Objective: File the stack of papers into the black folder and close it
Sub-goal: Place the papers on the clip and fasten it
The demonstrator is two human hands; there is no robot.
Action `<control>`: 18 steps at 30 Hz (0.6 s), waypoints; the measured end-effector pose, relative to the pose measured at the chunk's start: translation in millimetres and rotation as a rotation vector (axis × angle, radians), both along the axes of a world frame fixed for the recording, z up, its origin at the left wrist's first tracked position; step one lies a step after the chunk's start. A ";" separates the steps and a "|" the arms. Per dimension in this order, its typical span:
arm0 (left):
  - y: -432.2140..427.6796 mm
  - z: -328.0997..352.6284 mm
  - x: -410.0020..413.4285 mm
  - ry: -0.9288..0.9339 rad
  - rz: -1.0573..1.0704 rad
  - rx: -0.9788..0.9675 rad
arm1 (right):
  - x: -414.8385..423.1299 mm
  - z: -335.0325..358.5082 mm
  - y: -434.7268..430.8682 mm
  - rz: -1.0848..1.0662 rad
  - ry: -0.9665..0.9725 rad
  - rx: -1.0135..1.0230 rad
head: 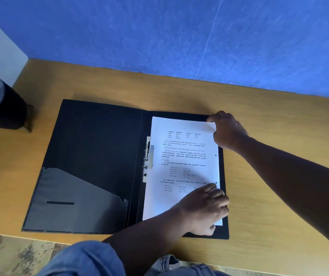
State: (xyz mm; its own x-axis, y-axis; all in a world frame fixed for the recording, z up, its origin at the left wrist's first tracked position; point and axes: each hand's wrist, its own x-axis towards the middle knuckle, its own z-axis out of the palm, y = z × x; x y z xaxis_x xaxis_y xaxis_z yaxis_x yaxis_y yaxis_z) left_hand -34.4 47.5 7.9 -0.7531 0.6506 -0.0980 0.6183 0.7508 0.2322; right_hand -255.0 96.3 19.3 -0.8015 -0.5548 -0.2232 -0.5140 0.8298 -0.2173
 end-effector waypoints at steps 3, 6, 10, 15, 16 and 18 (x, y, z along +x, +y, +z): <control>-0.2 -1.9 -0.1 -0.009 0.006 0.024 | 1.5 -1.6 1.5 -0.293 -0.068 -0.155; -1.1 -3.0 0.0 -0.010 0.002 0.033 | 4.8 -4.0 -3.2 -0.547 -0.262 -0.231; -0.9 -3.6 1.3 -0.004 -0.004 0.035 | 7.6 -7.9 -4.9 -0.655 -0.372 -0.295; -13.0 -5.1 15.5 0.027 0.087 0.141 | 6.9 -0.5 -7.2 -0.571 -0.223 -0.280; -18.9 -3.9 20.7 0.034 0.110 0.173 | 8.5 1.2 -11.4 -0.510 -0.190 -0.290; -33.5 -0.9 33.1 0.035 0.159 0.209 | 14.3 4.5 -24.6 -0.350 -0.149 -0.313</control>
State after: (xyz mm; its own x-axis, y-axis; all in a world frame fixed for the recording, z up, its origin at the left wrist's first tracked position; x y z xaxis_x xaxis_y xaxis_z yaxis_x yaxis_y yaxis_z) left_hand -1.3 14.0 7.0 -0.8480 0.5273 0.0539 0.5068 0.7770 0.3734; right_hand -240.6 71.6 23.8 -0.9237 -0.3170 -0.2151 -0.1606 0.8302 -0.5338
